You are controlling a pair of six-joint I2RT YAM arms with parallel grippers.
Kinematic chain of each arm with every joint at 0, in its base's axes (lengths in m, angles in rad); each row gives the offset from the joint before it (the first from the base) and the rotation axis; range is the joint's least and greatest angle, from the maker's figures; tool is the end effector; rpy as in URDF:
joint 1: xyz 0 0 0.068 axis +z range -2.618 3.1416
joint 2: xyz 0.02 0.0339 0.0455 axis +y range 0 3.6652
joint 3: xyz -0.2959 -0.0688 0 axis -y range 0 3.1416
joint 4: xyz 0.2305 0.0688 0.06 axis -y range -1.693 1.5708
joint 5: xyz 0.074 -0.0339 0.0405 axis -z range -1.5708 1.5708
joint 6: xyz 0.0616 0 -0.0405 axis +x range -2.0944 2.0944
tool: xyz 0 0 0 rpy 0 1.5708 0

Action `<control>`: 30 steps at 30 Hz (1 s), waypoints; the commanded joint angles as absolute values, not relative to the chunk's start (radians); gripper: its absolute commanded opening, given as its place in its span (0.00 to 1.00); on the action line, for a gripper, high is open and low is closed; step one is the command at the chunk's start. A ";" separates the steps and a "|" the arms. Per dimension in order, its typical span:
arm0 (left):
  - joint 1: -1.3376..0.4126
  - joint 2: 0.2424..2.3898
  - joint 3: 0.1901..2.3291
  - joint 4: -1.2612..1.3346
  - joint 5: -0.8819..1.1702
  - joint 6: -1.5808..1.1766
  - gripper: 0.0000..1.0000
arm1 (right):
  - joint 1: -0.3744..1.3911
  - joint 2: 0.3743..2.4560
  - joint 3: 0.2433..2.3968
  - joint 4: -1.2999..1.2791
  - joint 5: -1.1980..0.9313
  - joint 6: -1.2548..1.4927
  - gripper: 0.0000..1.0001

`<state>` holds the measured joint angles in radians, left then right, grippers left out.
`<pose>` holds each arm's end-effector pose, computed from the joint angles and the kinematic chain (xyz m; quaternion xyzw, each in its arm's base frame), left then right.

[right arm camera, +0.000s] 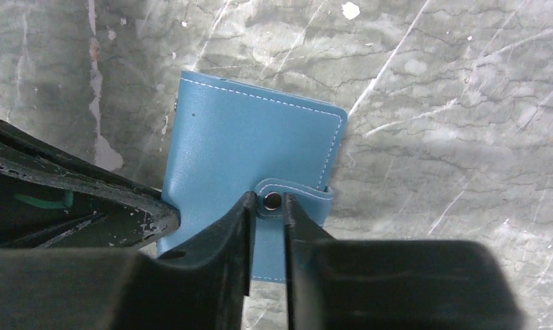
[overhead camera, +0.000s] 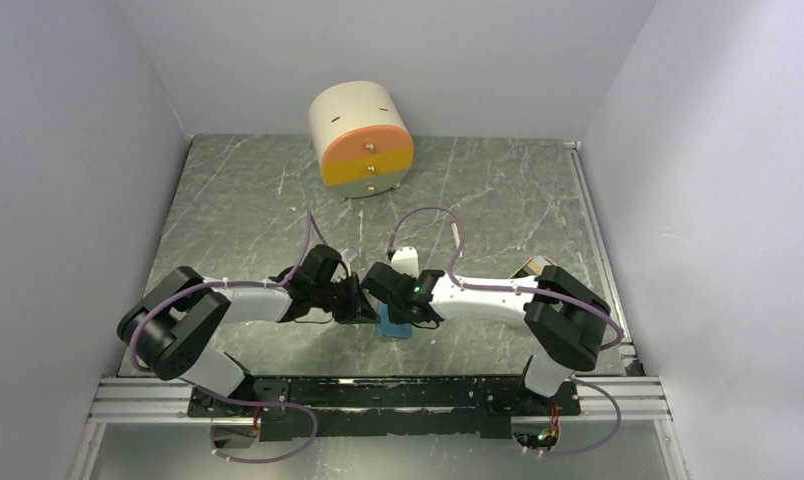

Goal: Put the credit cards into the card holder
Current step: Open the card holder at the center of the board.

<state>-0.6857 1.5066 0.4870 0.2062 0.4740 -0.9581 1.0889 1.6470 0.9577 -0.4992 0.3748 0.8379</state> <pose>0.1845 -0.1872 0.1503 -0.0366 0.9066 -0.4117 0.0849 0.1625 0.2621 0.1864 -0.0856 0.9614 0.0489 0.2567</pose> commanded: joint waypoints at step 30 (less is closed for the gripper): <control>-0.682 1.316 0.502 0.029 0.317 -0.933 0.42 | 1.068 1.198 0.830 -0.282 0.249 0.827 0.00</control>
<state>-0.6872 1.4319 0.4744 0.1310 0.4084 -0.9531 1.0706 1.2449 0.8394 -0.3889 0.3435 0.8112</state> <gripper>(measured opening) 0.360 0.025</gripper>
